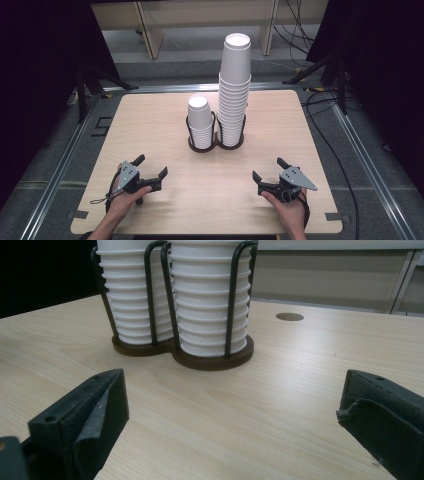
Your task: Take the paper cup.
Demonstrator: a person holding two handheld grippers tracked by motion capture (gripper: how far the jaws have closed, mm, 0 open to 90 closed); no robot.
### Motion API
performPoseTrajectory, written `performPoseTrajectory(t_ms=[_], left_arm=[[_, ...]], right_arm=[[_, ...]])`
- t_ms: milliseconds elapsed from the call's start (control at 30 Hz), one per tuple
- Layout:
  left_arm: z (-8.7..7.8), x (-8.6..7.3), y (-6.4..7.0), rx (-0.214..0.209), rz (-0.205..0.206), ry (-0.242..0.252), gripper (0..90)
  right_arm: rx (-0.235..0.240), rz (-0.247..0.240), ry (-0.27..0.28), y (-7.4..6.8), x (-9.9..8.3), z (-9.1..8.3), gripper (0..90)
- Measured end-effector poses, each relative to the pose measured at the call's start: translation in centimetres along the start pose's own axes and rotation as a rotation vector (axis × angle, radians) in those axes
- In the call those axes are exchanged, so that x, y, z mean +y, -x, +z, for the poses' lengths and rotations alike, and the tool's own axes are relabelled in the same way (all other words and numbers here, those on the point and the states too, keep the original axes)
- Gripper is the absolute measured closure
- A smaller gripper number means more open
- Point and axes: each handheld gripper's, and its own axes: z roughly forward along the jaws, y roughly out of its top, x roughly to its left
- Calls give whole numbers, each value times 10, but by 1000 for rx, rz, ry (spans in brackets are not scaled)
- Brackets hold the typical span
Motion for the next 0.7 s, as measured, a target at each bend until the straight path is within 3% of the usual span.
performPoseTrajectory(t_ms=[33, 100, 133, 200, 233, 267, 333, 467, 500, 533, 667, 700], left_arm=[[4, 2, 1, -11, 4, 25, 0], [6, 10, 5, -18, 0, 31, 0], [7, 13, 6, -26, 7, 33, 0], [11, 22, 11, -51, 19, 65, 0], [11, 22, 11, -51, 19, 65, 0], [14, 30, 17, -80, 49, 77, 1], [17, 38, 23, -102, 64, 95, 0], [28, 57, 32, -150, 74, 132, 0], [28, 57, 32, -150, 74, 132, 1], [34, 68, 35, -182, 99, 156, 0], [45, 90, 45, -214, 123, 187, 0], [47, 95, 47, -210, 116, 180, 0]], right_arm=[[-1, -44, -3, 3, 1, 0, 4], [10, -26, 22, 3, 1, 2, 4], [4, -48, -4, 3, 4, 0, 4], [50, -33, 52, 4, 8, 3, 4], [14, -55, 43, 3, 12, 2, 3], [17, -51, 59, 2, 15, 2, 3], [2, -54, 49, -1, 22, 0, 3], [21, -71, 82, -5, 32, 2, 2], [15, -79, 66, -6, 35, 1, 2], [15, -66, 66, -9, 38, 1, 2], [39, -77, 85, -12, 51, 7, 2], [25, -93, 79, -12, 56, 8, 2]])
